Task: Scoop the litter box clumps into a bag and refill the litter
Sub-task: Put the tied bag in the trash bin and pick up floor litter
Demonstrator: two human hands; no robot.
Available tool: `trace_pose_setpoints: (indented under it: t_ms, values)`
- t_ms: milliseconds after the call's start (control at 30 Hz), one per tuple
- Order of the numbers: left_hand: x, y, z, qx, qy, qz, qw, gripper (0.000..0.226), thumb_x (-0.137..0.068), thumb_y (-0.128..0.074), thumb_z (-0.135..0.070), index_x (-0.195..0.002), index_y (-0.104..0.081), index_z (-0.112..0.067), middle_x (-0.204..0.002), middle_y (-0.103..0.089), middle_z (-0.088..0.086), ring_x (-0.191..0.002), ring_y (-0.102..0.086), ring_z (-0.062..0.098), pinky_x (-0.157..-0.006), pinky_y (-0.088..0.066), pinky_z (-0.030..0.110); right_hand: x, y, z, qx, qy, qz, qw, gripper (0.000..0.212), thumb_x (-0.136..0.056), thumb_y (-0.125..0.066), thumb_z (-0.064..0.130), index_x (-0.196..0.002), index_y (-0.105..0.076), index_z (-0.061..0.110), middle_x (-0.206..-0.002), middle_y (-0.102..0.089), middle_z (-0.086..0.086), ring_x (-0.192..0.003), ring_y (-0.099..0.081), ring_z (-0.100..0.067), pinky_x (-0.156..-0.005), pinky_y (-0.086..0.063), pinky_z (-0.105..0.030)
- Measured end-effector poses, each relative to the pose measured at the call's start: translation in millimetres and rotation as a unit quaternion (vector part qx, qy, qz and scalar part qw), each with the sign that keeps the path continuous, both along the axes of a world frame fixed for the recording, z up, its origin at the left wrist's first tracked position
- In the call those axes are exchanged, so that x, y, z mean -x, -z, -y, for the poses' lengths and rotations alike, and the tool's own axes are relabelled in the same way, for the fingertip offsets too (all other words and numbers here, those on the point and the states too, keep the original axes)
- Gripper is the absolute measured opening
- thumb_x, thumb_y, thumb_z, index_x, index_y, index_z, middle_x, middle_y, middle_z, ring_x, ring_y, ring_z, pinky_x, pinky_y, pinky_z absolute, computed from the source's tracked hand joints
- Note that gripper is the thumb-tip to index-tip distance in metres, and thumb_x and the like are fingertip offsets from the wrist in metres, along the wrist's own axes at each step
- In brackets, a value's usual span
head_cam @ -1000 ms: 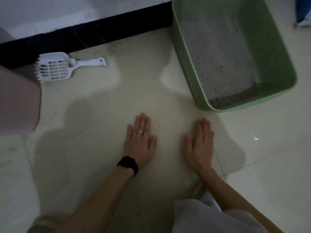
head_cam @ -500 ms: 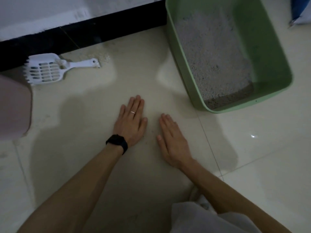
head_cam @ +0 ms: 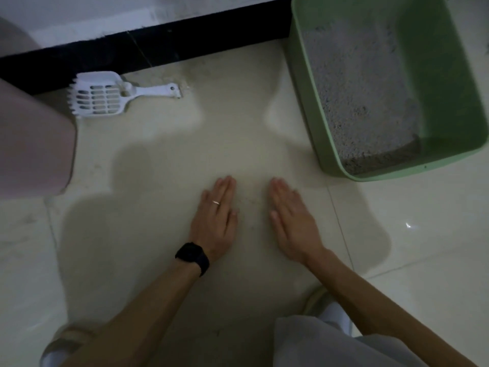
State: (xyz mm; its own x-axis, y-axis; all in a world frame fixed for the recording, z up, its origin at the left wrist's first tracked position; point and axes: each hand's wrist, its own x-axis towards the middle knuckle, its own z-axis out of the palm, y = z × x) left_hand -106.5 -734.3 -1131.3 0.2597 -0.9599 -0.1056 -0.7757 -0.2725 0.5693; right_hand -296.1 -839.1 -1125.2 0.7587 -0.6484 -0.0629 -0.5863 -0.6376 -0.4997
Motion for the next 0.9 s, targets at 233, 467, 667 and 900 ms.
trace_pose_setpoints:
  t_ms: [233,467,667,900]
  values:
    - [17,10,4,-0.107,0.018,0.076,0.991,0.061,-0.100,-0.015,-0.036,-0.154,0.004,-0.017,-0.162,0.010,-0.002,-0.148,0.013,0.013,-0.119,0.006,0.042,-6,4,-31,-0.044,0.198,-0.060,0.977,0.067,-0.100,-0.022,0.039,-0.154,-0.017,0.000,-0.163,-0.009,-0.015,-0.152,-0.004,-0.026,-0.123,-0.006,-0.046]
    - [49,1,6,-0.042,0.022,-0.079,0.996,0.056,-0.100,-0.032,-0.017,-0.152,-0.016,-0.007,-0.160,-0.007,0.004,-0.148,-0.006,0.016,-0.121,-0.009,0.037,-46,-16,-37,-0.284,0.323,0.188,0.883,0.054,-0.102,-0.025,0.036,-0.151,-0.029,0.013,-0.155,-0.025,0.009,-0.148,-0.019,-0.004,-0.122,-0.008,-0.021]
    - [-1,1,-10,-0.084,-0.042,0.042,0.995,0.061,-0.100,-0.027,-0.028,-0.155,-0.006,-0.014,-0.162,0.000,-0.001,-0.148,0.005,0.012,-0.120,0.001,0.042,10,0,-9,-0.057,0.260,-0.010,0.964,0.057,-0.102,-0.028,0.028,-0.151,-0.028,0.000,-0.161,-0.022,-0.013,-0.151,-0.013,-0.023,-0.123,-0.011,-0.045]
    - [-4,8,-22,-0.133,0.000,0.073,0.988,0.060,-0.101,-0.015,-0.036,-0.155,-0.005,-0.014,-0.161,0.007,-0.002,-0.147,0.014,0.010,-0.118,0.008,0.039,-75,2,-65,-0.122,0.172,0.032,0.977,0.068,-0.101,-0.016,0.041,-0.154,-0.012,-0.001,-0.164,-0.006,-0.012,-0.152,0.001,-0.020,-0.124,-0.001,-0.039]
